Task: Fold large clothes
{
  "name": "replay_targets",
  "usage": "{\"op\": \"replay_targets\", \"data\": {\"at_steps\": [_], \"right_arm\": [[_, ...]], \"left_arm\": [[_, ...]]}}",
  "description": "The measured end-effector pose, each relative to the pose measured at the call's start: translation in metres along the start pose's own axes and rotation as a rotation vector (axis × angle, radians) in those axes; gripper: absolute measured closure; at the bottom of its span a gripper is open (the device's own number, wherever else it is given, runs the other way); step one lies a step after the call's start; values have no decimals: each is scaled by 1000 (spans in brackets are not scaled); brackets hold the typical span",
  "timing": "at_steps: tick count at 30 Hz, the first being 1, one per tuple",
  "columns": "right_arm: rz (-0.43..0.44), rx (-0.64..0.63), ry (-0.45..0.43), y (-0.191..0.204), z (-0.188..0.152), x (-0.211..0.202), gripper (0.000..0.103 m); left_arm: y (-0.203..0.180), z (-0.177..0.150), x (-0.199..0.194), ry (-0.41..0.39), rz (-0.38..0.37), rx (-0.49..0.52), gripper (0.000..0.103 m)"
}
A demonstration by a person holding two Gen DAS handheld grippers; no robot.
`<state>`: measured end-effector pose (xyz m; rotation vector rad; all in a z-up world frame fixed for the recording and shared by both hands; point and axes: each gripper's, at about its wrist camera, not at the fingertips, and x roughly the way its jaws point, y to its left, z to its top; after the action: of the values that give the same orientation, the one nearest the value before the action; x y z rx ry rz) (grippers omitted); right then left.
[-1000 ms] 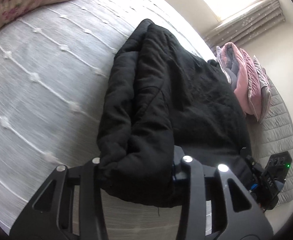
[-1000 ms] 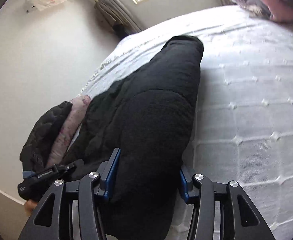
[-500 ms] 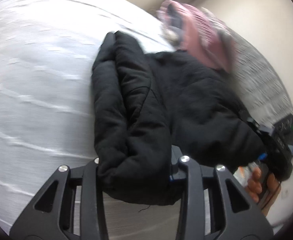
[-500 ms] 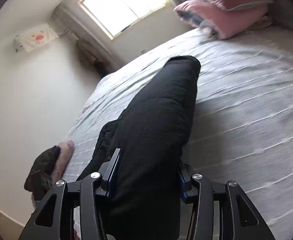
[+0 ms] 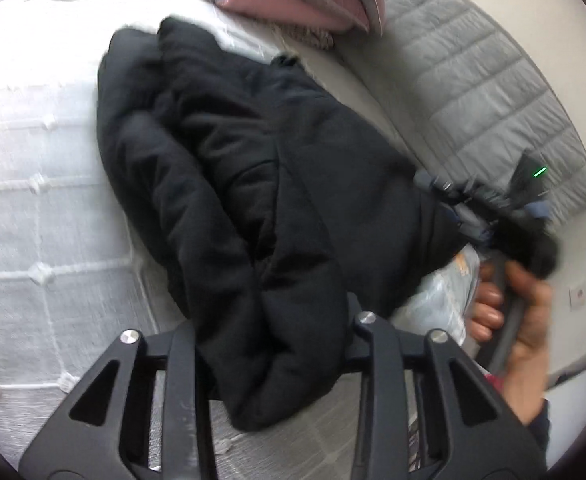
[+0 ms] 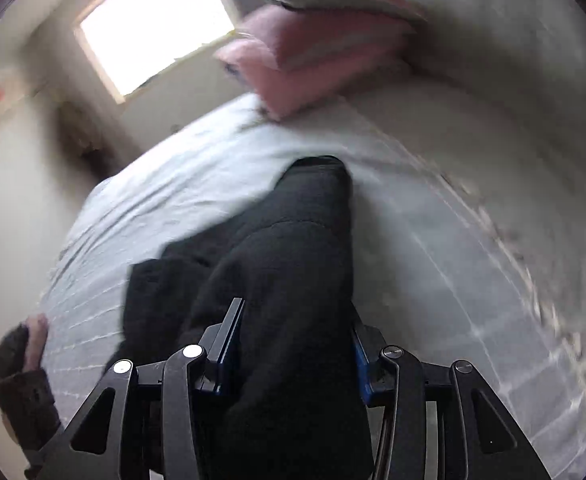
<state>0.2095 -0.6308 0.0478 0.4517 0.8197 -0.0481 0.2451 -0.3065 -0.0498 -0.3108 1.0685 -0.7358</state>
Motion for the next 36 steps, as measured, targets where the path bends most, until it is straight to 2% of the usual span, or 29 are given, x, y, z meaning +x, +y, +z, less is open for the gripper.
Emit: {"op": "replay_targets", "data": {"at_steps": [2,4,5,7,10,13,15,17,18,20,22,25,27,28,30,32,34,36], "right_arm": [[-66,166,-22,-68,-24,9,66],[-127,290,-22,-108,-43,12,66],[-127,346,-23,-122,-58,11,66],[-103,363,-55,-123,-76,1,65],[-123,321,-147,-98,-96,-28,65],[-78,264,-239,-48,-119,-71,64],[-78,211,-284,-12,-136,-99,59],[-63,162,-288,24,-153,-117,45],[-57,148,-291,38,-159,-127,44],[-56,114,-298,67,-180,-141,39],[-68,90,-286,90,-200,-152,31],[-70,63,-277,120,-225,-164,23],[-88,66,-262,138,-237,-172,20],[-100,70,-260,148,-241,-177,19],[-113,97,-262,164,-247,-187,17],[-87,139,-263,174,-253,-195,16],[-54,154,-257,182,-260,-203,15],[-81,115,-256,192,-267,-211,12]], "left_arm": [[10,-9,-1,38,-35,12,58],[19,-12,-9,34,-36,7,55],[23,-12,-13,38,-40,-6,51],[28,-26,-27,39,-25,-18,46],[23,-33,-39,30,-4,-8,46],[8,-41,-61,10,61,31,46],[0,-49,-79,-6,106,80,46],[-10,-63,-100,-26,168,134,45],[-12,-68,-109,-33,196,153,44],[-20,-80,-131,-35,255,205,40],[-23,-90,-155,-57,276,239,35],[-31,-98,-195,-136,312,300,15],[-35,-101,-217,-199,334,321,9],[-37,-102,-225,-216,336,334,5],[-39,-106,-237,-209,303,367,4],[-38,-112,-248,-181,232,388,4],[-34,-114,-257,-199,183,371,4],[-29,-116,-265,-237,180,338,3]]}}
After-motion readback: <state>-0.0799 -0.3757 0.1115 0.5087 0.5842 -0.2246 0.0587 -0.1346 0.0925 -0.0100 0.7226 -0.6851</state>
